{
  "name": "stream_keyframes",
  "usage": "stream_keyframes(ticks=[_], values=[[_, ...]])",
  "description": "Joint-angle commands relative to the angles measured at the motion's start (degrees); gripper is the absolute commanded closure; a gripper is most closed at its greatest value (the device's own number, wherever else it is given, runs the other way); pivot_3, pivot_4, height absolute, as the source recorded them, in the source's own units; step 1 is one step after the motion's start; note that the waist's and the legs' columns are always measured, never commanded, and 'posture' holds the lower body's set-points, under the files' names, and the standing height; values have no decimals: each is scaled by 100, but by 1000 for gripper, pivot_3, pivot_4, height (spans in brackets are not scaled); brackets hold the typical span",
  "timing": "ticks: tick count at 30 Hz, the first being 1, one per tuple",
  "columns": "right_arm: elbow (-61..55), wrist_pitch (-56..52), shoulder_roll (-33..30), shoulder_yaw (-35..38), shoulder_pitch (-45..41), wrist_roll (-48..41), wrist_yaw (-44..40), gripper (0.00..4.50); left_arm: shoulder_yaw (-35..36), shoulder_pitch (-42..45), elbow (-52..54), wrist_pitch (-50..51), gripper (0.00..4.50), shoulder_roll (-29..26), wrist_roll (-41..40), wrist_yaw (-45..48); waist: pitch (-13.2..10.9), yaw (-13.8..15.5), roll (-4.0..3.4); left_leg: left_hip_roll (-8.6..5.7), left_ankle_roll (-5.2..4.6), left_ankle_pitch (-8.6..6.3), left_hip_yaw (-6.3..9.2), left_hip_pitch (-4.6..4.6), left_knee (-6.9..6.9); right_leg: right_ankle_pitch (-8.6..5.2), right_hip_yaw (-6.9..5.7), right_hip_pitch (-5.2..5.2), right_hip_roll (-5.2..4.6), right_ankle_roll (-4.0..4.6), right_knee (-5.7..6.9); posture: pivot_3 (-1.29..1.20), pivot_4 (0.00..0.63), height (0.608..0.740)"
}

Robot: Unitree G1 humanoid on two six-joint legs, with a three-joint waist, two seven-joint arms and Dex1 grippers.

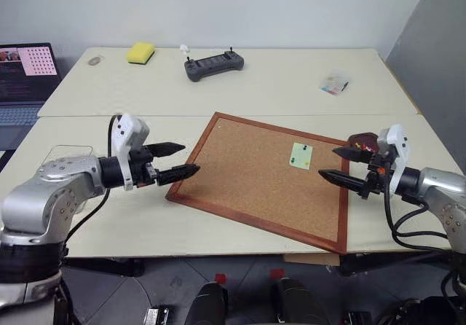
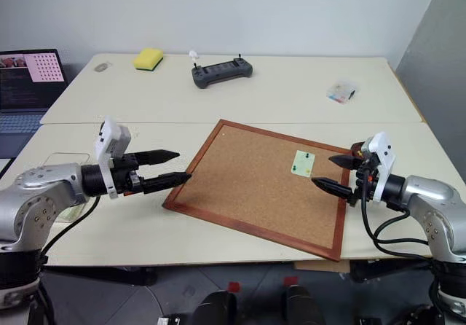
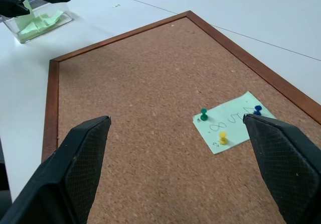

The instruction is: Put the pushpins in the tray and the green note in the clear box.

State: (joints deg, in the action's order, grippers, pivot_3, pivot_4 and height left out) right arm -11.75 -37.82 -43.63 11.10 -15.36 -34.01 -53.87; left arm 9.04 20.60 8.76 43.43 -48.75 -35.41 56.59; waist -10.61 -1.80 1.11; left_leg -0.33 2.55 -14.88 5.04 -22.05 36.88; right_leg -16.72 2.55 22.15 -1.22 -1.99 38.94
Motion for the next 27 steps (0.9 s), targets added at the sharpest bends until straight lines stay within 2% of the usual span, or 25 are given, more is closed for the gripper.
stream_keyframes(ticks=[1, 17, 25, 26, 27], values=[[12, 220, -106, 107, -48, 47, -91, 0, -59, 39, -49, -303, 64, 40, 162, 41, -1, -2, 2, 0, 0, 0, 0, -1, 0, 0, 0, 0, 0, 0, 0, 0, 150, 740], [44, 343, -57, 111, -7, 89, -68, 0, -181, 299, -230, -401, 64, 136, 302, 109, -1, -3, 2, 4, 0, 0, 8, -3, 3, 0, -5, 3, 4, 0, 4, 0, 150, 740], [-150, 558, 140, 15, 73, 284, 256, 0, -230, 338, -249, -720, 64, 359, 338, 80, -1, -1, 2, 4, 0, 0, 9, -3, 3, 0, -5, 2, 4, 0, 4, 0, 150, 740], [-180, 627, 190, -49, 79, 380, 354, 0, -213, 344, -256, -798, 428, 469, 345, -1, -1, -1, 2, 4, 0, 0, 8, -3, 3, 0, -5, 3, 4, 0, 4, 0, 150, 740], [-214, 683, 247, -110, 89, 465, 446, 0, -212, 346, -257, -880, 501, 573, 367, -69, -1, -1, 2, 4, 0, 0, 8, -3, 3, 0, -5, 3, 4, 0, 4, 0, 150, 740]])
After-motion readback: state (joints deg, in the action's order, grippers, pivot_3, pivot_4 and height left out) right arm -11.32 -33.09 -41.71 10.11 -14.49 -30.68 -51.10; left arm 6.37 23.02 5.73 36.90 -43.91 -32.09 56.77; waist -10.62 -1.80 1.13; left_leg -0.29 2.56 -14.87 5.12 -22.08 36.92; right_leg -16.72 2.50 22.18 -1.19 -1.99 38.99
